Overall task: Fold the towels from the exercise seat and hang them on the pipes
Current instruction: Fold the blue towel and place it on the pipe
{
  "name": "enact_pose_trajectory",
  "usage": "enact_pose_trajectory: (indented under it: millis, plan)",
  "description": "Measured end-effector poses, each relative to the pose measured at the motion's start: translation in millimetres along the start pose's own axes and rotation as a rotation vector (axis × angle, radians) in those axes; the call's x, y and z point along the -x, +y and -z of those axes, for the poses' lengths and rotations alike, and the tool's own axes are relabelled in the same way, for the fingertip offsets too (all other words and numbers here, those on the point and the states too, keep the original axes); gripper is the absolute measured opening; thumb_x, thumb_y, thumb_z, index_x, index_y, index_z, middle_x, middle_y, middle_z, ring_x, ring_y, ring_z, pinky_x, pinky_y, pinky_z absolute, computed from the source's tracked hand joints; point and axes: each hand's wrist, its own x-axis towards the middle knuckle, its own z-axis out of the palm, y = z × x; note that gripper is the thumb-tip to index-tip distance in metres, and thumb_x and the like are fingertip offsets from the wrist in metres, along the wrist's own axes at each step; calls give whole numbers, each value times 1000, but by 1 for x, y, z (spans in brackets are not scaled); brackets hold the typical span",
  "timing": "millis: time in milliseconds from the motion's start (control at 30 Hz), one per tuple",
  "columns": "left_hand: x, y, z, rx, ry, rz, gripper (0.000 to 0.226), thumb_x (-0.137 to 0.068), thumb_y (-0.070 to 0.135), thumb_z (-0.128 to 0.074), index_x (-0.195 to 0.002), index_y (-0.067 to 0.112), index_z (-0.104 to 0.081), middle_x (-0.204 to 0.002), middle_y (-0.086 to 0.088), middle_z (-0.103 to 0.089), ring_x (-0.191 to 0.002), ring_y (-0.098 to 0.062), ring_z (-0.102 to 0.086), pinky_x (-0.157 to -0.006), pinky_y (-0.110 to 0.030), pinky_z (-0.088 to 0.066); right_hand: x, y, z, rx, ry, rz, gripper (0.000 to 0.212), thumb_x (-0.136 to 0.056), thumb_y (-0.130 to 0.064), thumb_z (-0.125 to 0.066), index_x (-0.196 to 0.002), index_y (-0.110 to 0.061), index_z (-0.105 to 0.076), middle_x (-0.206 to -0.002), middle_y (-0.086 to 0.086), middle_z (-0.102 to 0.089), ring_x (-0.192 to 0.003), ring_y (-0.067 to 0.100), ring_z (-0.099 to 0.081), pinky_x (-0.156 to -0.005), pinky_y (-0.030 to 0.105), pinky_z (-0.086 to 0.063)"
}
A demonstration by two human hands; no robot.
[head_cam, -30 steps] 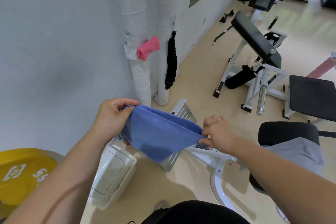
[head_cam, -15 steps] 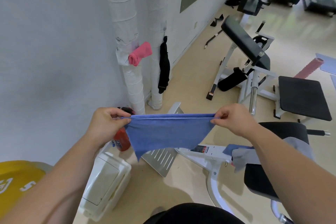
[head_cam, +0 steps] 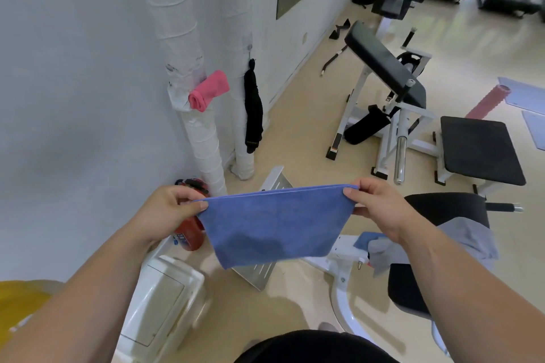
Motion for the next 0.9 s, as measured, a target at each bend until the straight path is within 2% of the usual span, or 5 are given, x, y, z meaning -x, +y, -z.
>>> enact_pose_trajectory:
  millis: [133, 267, 467, 600, 900]
  plan:
    - [-2, 7, -21, 347, 5, 85, 24, -82, 21, -72, -89, -2, -69, -79, -30, -65, -77, -35, -58, -69, -41, -50, -10, 0, 10, -183, 38, -5, 24, -102, -15, -57, -78, -11, -59, -66, -5, -61, -68, 12, -56, -67, 27, -51]
    - [-9, 19, -54, 492, 141, 177, 30, -82, 25, -70, -89, -3, -63, -77, -24, -51, -69, -41, -38, -62, -54, -33, -35, -4, 18, -163, 182, 19, 20, -98, -17, -64, -81, -6, -61, -66, 1, -56, -62, 13, -53, -59, 32, -44]
    - [-30, 64, -123, 508, 424, 231, 22, -90, 18, -68, -90, -3, -62, -79, -23, -57, -69, -37, -46, -64, -51, -40, -93, -13, 30, -143, 284, 55, 17, -88, -23, -71, -74, -19, -64, -65, 1, -55, -67, 22, -51, -62, 41, -43]
    - [-42, 92, -176, 425, 511, 206, 16, -96, 13, -64, -81, 6, -63, -69, -17, -63, -63, -29, -55, -50, -34, -45, -107, -23, 23, -85, 131, 187, 26, -79, -32, -69, -71, -12, -55, -58, -4, -45, -59, 17, -45, -60, 51, -50]
    - [-57, 164, -266, 327, 595, 33, 19, -94, 16, -69, -75, 15, -67, -70, -24, -63, -64, -25, -61, -68, -48, -56, -110, -38, 35, -126, -271, 408, 19, -93, -14, -71, -78, -22, -62, -67, -12, -65, -64, 4, -61, -64, 18, -48]
